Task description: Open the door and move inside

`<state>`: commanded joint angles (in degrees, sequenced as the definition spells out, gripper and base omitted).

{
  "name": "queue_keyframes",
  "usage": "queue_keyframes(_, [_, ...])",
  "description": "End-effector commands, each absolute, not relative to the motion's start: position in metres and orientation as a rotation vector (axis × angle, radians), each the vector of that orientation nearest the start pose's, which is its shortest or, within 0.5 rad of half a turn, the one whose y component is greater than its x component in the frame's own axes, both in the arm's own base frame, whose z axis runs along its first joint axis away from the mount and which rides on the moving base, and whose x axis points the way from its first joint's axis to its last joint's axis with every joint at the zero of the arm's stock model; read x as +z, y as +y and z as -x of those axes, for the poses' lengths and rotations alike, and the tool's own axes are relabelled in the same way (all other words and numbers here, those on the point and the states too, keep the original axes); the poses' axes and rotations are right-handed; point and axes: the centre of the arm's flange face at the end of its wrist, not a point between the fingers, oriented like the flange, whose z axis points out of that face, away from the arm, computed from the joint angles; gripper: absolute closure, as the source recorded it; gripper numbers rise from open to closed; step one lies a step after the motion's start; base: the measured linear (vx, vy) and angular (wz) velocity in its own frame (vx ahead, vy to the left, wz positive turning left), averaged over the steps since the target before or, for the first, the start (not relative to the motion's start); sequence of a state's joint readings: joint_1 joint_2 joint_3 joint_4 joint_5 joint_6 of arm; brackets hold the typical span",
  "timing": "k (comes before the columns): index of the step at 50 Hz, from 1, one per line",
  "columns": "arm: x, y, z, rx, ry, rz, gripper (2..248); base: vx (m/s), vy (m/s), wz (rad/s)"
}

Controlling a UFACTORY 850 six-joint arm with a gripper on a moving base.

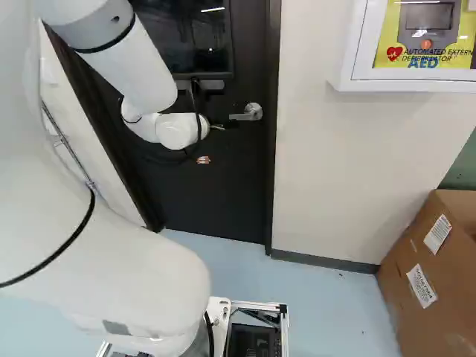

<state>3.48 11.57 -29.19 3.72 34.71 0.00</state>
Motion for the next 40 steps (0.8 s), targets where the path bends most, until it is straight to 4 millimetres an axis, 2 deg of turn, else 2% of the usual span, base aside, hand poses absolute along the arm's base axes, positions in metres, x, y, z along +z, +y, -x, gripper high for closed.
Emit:
queue_keyframes(21, [0.52, 0.021, -0.397, -1.957, 0.028, 2.402, 3, 0.0, 0.0, 0.0])
queue_keyframes(40, [0.54, 0.016, -0.405, -2.007, 0.044, 2.368, 3, 0.0, 0.0, 0.0])
